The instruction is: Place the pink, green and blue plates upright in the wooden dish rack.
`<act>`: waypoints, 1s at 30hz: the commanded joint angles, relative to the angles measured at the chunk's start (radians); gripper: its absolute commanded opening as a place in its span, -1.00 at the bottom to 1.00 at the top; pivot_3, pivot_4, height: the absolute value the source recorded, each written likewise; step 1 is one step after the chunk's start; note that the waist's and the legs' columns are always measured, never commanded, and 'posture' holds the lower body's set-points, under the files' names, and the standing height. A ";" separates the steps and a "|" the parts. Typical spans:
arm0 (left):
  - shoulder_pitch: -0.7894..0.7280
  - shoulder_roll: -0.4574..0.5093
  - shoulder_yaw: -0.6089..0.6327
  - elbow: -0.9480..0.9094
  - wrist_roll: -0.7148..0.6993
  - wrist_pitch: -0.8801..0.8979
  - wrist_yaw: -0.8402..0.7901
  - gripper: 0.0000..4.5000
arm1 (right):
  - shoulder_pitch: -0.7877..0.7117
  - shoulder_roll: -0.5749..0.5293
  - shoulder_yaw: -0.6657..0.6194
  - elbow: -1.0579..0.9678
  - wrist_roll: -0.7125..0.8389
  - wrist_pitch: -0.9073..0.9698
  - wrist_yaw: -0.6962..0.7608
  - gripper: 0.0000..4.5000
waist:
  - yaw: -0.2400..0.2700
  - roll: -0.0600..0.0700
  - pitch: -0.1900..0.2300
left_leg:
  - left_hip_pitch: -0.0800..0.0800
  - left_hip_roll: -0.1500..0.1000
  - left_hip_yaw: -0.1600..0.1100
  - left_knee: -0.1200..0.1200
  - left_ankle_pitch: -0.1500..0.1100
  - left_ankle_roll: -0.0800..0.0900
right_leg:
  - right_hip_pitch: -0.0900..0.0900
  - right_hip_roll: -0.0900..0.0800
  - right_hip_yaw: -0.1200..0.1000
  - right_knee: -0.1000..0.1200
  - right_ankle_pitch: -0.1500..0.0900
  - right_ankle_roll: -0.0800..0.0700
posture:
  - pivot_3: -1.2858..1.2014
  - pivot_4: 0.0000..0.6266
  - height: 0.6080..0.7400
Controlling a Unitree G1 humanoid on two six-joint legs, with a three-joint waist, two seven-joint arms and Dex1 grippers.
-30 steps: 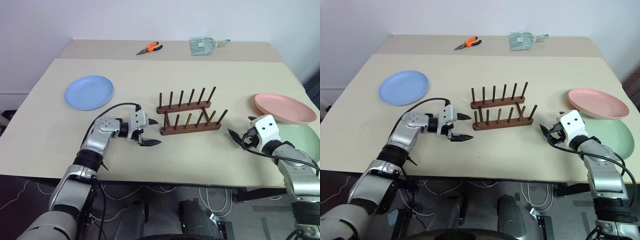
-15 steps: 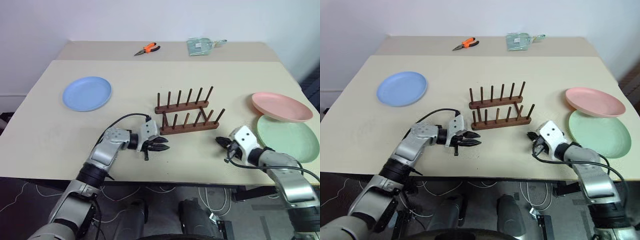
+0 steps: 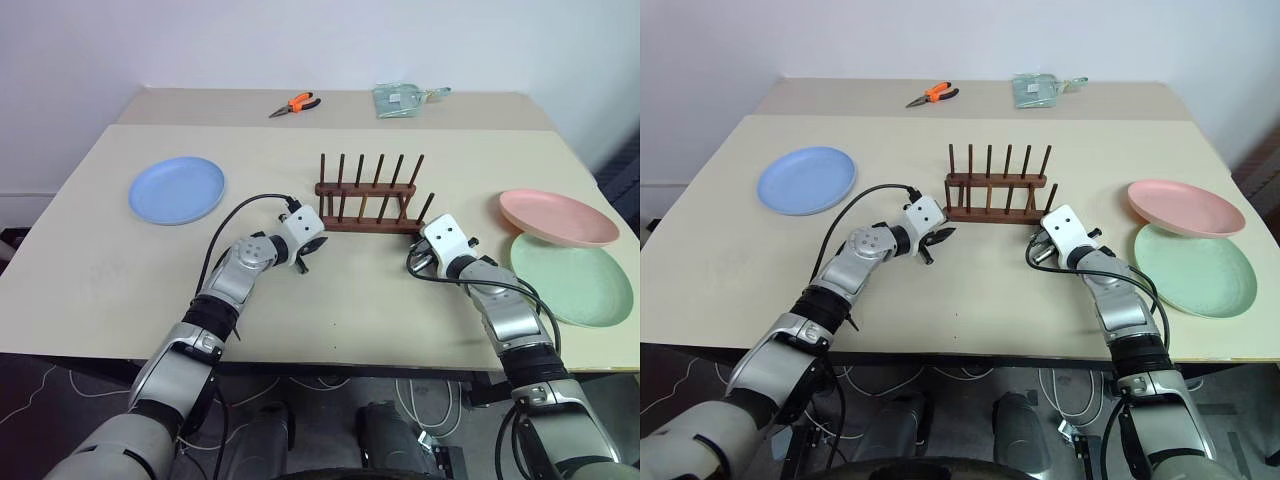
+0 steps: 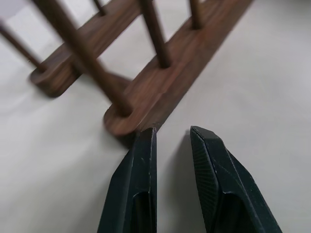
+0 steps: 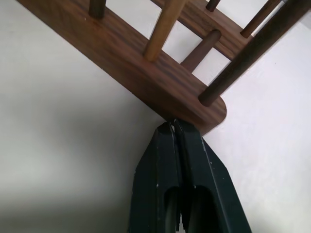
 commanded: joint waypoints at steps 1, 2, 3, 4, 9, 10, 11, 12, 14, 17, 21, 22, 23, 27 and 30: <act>0.018 0.027 0.002 0.051 0.045 -0.003 0.022 -0.53 | 0.045 -0.066 -0.043 -0.048 0.008 -0.014 0.037 -0.43 | 0.001 0.000 0.000 | 0.000 0.000 0.000 0.000 0.000 0.000 | 0.000 0.000 0.000 0.000 0.000 0.000 | 0.03 -0.52 1.00; 0.027 0.032 0.001 0.028 0.040 -0.022 0.011 -0.53 | 0.065 -0.093 -0.063 -0.083 0.009 -0.024 0.042 -0.22 | 0.003 0.000 0.000 | 0.000 0.000 0.000 0.000 0.000 0.000 | 0.000 0.000 0.000 0.000 0.000 0.001 | 0.03 -0.52 1.00; 0.043 0.035 0.008 -0.018 0.021 -0.039 -0.014 -0.53 | 0.092 -0.130 -0.093 -0.134 0.020 -0.036 0.058 0.00 | 0.003 0.000 0.000 | -0.001 0.000 0.000 0.000 0.000 0.000 | 0.000 0.000 0.000 0.000 -0.001 0.001 | 0.03 -0.52 1.00; 0.059 0.036 0.016 -0.066 -0.003 -0.053 -0.039 -0.53 | 0.117 -0.167 -0.121 -0.181 0.027 -0.047 0.074 0.22 | 0.003 0.000 0.000 | -0.002 0.000 0.000 0.000 0.000 0.000 | -0.001 0.000 0.000 0.000 -0.001 0.001 | 0.03 -0.52 1.00; 0.130 0.023 0.073 -0.344 -0.150 -0.082 -0.156 -0.53 | 0.229 -0.387 -0.227 -0.335 -0.004 -0.071 0.154 0.45 | 0.004 0.003 0.002 | -0.012 -0.001 0.001 -0.001 0.000 0.001 | -0.012 -0.002 0.001 0.001 -0.001 0.001 | 0.03 -0.52 1.00; 0.135 0.022 0.078 -0.384 -0.169 -0.070 -0.174 -0.53 | 0.241 -0.421 -0.238 -0.337 -0.020 -0.074 0.157 0.45 | 0.005 0.002 0.002 | -0.015 -0.001 0.001 0.000 0.000 0.001 | -0.016 -0.001 0.001 0.002 0.000 0.001 | 0.03 -0.52 1.00; 0.139 0.023 0.079 -0.425 -0.192 -0.054 -0.199 -0.53 | 0.246 -0.453 -0.247 -0.332 -0.044 -0.085 0.151 0.45 | 0.005 0.002 0.002 | -0.018 -0.001 0.001 0.001 0.000 0.000 | -0.019 -0.001 0.001 0.002 0.000 0.000 | 0.03 -0.52 1.00; 0.141 0.025 0.077 -0.458 -0.209 -0.039 -0.220 -0.53 | 0.247 -0.477 -0.253 -0.325 -0.057 -0.086 0.148 0.45 | 0.004 0.002 0.002 | -0.019 -0.001 0.001 0.001 0.000 0.000 | -0.018 -0.001 0.001 0.002 0.000 0.000 | 0.03 -0.52 1.00; 0.147 0.031 0.072 -0.508 -0.227 -0.015 -0.246 -0.53 | 0.250 -0.504 -0.262 -0.319 -0.072 -0.083 0.145 0.45 | 0.004 0.002 0.002 | -0.019 -0.001 0.001 0.001 0.000 0.000 | -0.018 -0.001 0.001 0.001 0.000 0.000 | 0.03 -0.52 1.00; 0.157 0.064 0.031 -0.604 -0.223 -0.005 -0.315 -0.53 | 0.262 -0.591 -0.198 -0.234 -0.204 -0.098 0.123 0.45 | 0.005 0.002 0.002 | -0.019 -0.001 0.001 0.001 0.000 0.000 | -0.018 -0.001 0.001 0.001 0.000 0.000 | 0.03 -0.52 1.00; 0.170 0.070 0.015 -0.690 -0.231 0.029 -0.330 -0.53 | 0.215 -0.613 -0.111 -0.071 -0.335 -0.153 0.021 0.45 | 0.008 0.002 0.002 | -0.019 -0.001 0.002 0.002 0.000 0.000 | -0.018 -0.001 0.001 0.000 0.000 0.000 | 0.03 -0.52 1.00; 0.178 0.064 0.015 -0.717 -0.242 0.045 -0.329 -0.53 | 0.188 -0.600 -0.088 -0.013 -0.356 -0.173 -0.010 0.45 | 0.006 0.002 0.002 | -0.019 -0.001 0.002 0.002 0.000 0.000 | -0.018 -0.001 0.001 0.000 0.000 0.000 | 0.03 -0.52 1.00; 0.186 0.060 0.015 -0.736 -0.246 0.059 -0.326 -0.53 | 0.165 -0.588 -0.070 0.032 -0.370 -0.189 -0.033 0.35 | 0.005 0.003 0.002 | -0.019 -0.001 0.002 0.001 0.000 0.000 | -0.018 -0.001 0.001 0.000 0.000 0.000 | 0.03 -0.52 1.00; 0.219 0.054 0.015 -0.764 -0.228 0.087 -0.298 -0.53 | 0.115 -0.558 -0.023 0.149 -0.396 -0.245 -0.087 -0.31 | 0.003 0.003 0.003 | -0.018 -0.001 0.003 0.001 0.000 0.000 | -0.018 -0.001 0.002 0.001 0.000 0.000 | 0.03 -0.52 1.00; 0.246 0.063 0.026 -0.767 -0.224 0.097 -0.274 -0.53 | 0.097 -0.570 -0.005 0.146 -0.434 -0.263 -0.124 -0.99 | 0.003 0.003 0.003 | -0.018 -0.001 0.004 0.001 0.000 0.000 | -0.018 -0.001 0.002 0.000 0.000 0.000 | 0.03 -0.52 1.00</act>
